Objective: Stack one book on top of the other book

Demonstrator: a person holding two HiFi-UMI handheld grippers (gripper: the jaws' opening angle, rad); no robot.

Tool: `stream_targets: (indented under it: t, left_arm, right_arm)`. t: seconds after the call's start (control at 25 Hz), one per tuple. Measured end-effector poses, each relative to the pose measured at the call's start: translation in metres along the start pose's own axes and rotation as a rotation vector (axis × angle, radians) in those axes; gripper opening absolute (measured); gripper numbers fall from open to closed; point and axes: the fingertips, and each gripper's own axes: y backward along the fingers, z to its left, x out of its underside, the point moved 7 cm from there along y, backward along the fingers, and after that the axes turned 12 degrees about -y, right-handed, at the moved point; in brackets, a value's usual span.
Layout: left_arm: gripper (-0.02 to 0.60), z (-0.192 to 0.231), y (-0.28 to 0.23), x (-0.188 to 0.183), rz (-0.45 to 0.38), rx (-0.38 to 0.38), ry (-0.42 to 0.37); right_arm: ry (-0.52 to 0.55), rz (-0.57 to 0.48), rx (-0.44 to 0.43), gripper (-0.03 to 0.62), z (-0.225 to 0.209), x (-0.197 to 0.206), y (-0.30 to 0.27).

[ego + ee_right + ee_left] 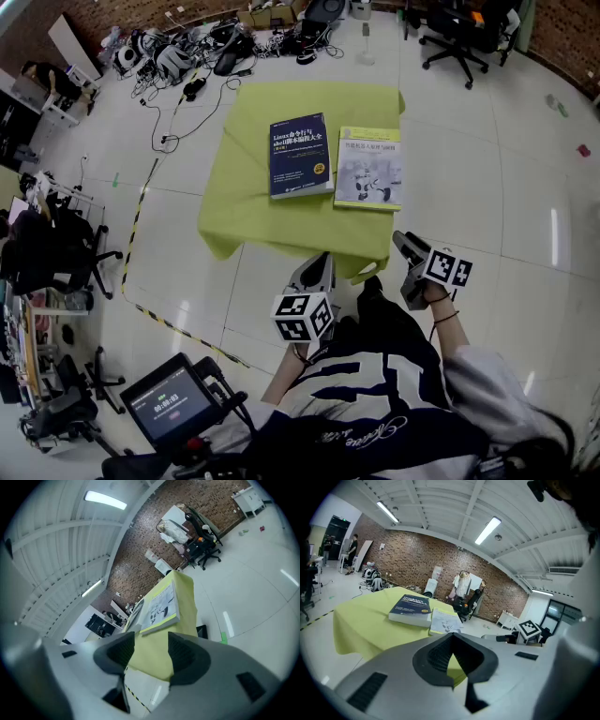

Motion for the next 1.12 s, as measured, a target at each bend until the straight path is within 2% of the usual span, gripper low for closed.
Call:
stream_targets:
  t: [0.2, 0.36, 0.48, 0.56, 0.6, 0.64, 0.68, 0.76, 0.84, 0.92, 1.0, 1.12]
  left_arm:
    - [0.003, 0.010, -0.035, -0.021, -0.002, -0.058, 0.018]
    - [0.003, 0.016, -0.057, -0.032, 0.007, -0.089, 0.026]
    - [0.003, 0.019, -0.071, -0.033, 0.024, -0.110, 0.041]
    - [0.003, 0.019, -0.080, -0.033, 0.032, -0.120, 0.051]
    - [0.003, 0.019, -0.084, -0.033, 0.034, -0.124, 0.055]
    - [0.003, 0.020, -0.088, -0.033, 0.035, -0.128, 0.058]
    - [0.003, 0.021, -0.091, -0.034, 0.036, -0.131, 0.058]
    - [0.003, 0.023, -0.098, -0.034, 0.037, -0.137, 0.056]
    - [0.003, 0.023, -0.102, -0.035, 0.037, -0.144, 0.053]
    - [0.003, 0.023, -0.104, -0.037, 0.037, -0.154, 0.053]
    - [0.003, 0.022, -0.104, -0.040, 0.035, -0.168, 0.055]
    - [0.003, 0.022, -0.104, -0.043, 0.027, -0.186, 0.060]
  right_arm:
    - [-0.079, 0.076, 0.074, 0.268, -0.054, -0.048, -0.050]
    - [-0.160, 0.126, 0.059, 0.268, -0.070, -0.066, -0.082]
    - [-0.182, 0.174, 0.044, 0.267, -0.074, -0.066, -0.101]
    - [-0.196, 0.206, 0.032, 0.253, -0.075, -0.066, -0.108]
    - [-0.206, 0.217, 0.024, 0.216, -0.075, -0.066, -0.110]
    - [-0.208, 0.226, 0.021, 0.207, -0.075, -0.066, -0.110]
    - [-0.193, 0.232, 0.025, 0.191, -0.074, -0.067, -0.110]
    - [-0.127, 0.246, 0.036, 0.116, -0.065, -0.071, -0.105]
    - [-0.093, 0.255, 0.034, 0.095, -0.050, -0.077, -0.099]
    - [-0.105, 0.267, 0.049, 0.086, -0.034, -0.082, -0.093]
    - [-0.059, 0.298, 0.110, 0.083, -0.023, -0.085, -0.089]
    - [0.156, 0.355, 0.253, 0.097, -0.014, -0.087, -0.085]
